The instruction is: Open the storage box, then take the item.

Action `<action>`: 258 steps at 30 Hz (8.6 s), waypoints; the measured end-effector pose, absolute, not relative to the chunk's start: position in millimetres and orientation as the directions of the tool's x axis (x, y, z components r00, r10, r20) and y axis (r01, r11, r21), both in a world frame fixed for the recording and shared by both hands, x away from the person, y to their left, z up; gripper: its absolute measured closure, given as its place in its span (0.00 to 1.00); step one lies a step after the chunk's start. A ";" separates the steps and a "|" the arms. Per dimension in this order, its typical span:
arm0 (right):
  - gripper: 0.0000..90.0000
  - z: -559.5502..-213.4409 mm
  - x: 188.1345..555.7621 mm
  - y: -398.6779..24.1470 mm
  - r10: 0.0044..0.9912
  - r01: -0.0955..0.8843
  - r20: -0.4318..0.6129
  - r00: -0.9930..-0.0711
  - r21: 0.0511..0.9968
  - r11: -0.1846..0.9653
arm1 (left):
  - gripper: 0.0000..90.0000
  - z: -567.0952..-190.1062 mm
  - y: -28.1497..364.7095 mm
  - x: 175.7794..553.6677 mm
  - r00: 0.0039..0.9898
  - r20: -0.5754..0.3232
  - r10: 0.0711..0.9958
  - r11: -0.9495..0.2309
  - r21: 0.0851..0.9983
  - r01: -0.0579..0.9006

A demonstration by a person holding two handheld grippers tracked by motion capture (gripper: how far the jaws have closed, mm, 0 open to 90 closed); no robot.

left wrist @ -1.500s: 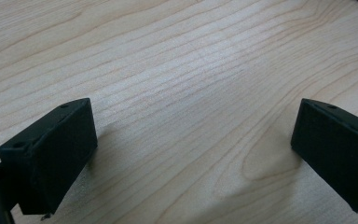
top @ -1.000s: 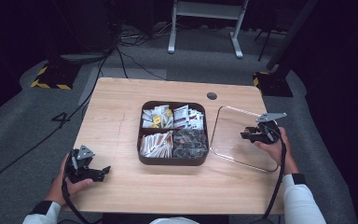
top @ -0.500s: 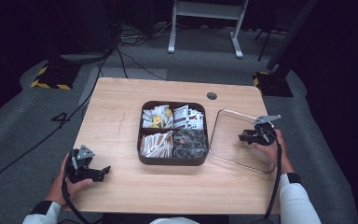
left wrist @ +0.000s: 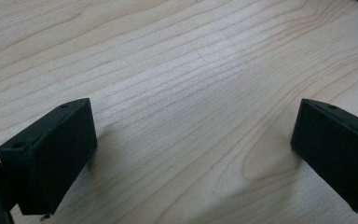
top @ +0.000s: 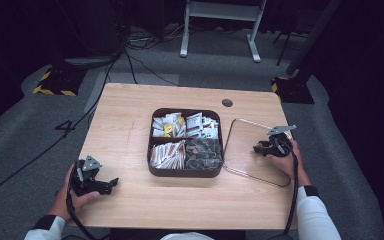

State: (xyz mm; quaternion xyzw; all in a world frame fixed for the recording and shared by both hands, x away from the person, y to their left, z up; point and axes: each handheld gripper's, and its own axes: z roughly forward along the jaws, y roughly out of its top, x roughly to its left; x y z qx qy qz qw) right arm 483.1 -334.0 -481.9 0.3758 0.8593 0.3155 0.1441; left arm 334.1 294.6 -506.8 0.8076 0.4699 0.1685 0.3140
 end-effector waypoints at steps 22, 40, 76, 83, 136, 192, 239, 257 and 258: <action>0.34 -469.3 477.4 -335.6 0.764 0.554 0.048 -0.643 0.718 0.422 | 0.00 -506.7 294.7 334.3 0.504 -0.026 0.863 -0.362 0.664 0.654; 0.26 -434.0 467.2 -324.1 0.751 0.483 -0.009 -0.660 0.761 0.434 | 0.00 -506.7 294.8 334.4 0.505 -0.025 0.863 -0.363 0.664 0.653; 0.31 -383.3 497.0 -226.6 0.647 0.367 -0.061 -0.760 0.780 0.506 | 0.00 -506.7 294.6 333.9 0.500 -0.023 0.866 -0.361 0.665 0.654; 0.33 -386.0 503.6 -205.4 0.647 0.365 -0.066 -0.760 0.780 0.509 | 0.01 -506.8 294.6 333.2 0.497 -0.022 0.868 -0.358 0.666 0.655; 0.41 -438.5 557.9 -104.5 0.630 0.475 0.036 -0.775 0.690 0.546 | 0.00 -506.8 294.9 333.1 0.498 -0.024 0.867 -0.358 0.665 0.655; 1.00 -403.9 520.2 -135.5 0.581 0.377 0.006 -0.814 0.767 0.520 | 0.01 -506.8 294.8 332.9 0.498 -0.024 0.867 -0.358 0.665 0.656; 1.00 -385.2 433.8 -171.0 0.471 0.233 -0.034 -0.882 0.835 0.498 | 0.00 -506.8 295.0 333.3 0.499 -0.022 0.866 -0.360 0.666 0.654; 1.00 -387.7 396.2 -170.8 0.395 0.180 -0.052 -0.917 0.829 0.529 | 0.00 -506.8 294.9 333.0 0.498 -0.023 0.867 -0.358 0.665 0.655; 1.00 -387.9 394.4 -170.4 0.390 0.180 -0.050 -0.919 0.828 0.531 | 0.00 -506.8 294.9 333.0 0.498 -0.023 0.867 -0.358 0.665 0.655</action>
